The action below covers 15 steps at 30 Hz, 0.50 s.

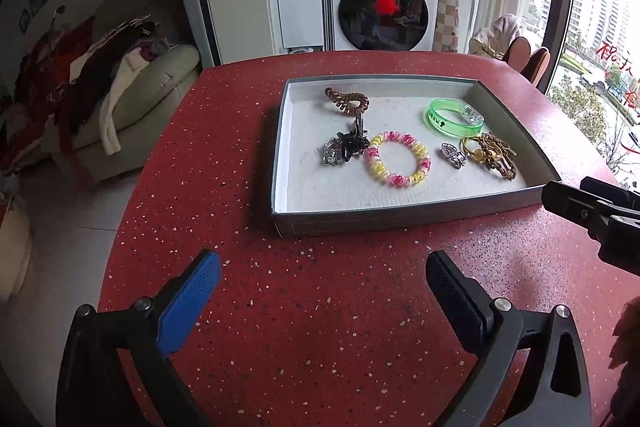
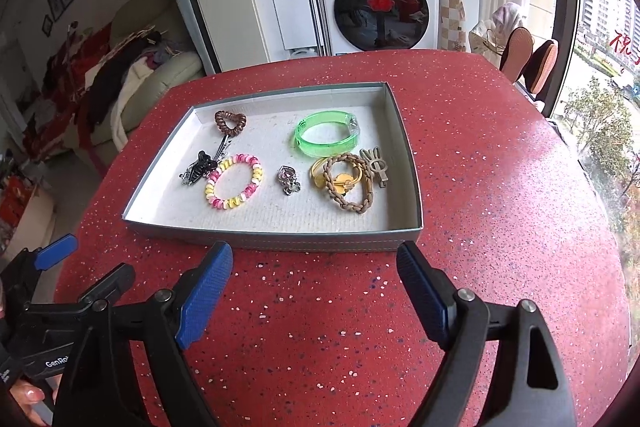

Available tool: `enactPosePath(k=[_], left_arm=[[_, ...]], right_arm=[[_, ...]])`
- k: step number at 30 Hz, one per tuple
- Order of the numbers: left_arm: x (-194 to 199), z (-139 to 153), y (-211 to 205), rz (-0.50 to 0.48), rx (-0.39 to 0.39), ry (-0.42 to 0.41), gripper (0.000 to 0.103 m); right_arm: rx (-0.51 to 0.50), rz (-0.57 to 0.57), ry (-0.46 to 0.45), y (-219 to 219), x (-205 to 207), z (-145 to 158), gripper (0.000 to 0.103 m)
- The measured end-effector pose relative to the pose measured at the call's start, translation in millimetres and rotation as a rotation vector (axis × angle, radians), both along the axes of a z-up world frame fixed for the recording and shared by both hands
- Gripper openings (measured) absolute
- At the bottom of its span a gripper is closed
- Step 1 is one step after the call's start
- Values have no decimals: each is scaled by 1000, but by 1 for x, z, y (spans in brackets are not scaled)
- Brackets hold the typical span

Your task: Organize jewelry

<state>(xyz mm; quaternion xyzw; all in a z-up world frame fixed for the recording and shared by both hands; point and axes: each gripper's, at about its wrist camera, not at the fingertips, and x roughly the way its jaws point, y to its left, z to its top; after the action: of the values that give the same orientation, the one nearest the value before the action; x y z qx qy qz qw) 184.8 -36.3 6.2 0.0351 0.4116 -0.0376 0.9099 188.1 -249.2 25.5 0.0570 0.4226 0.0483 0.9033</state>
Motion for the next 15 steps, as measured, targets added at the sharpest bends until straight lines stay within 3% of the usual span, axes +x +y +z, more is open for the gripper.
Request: enactPosePath(k=[9,15], left_arm=[[-17,12,7,32,-50,-52,103],[-28,16,5,48,-23,-104,103]], right_arm=[[-25,-36,-159,2,-31,18,86],[-38,-52,-210,6,-48,23,86]])
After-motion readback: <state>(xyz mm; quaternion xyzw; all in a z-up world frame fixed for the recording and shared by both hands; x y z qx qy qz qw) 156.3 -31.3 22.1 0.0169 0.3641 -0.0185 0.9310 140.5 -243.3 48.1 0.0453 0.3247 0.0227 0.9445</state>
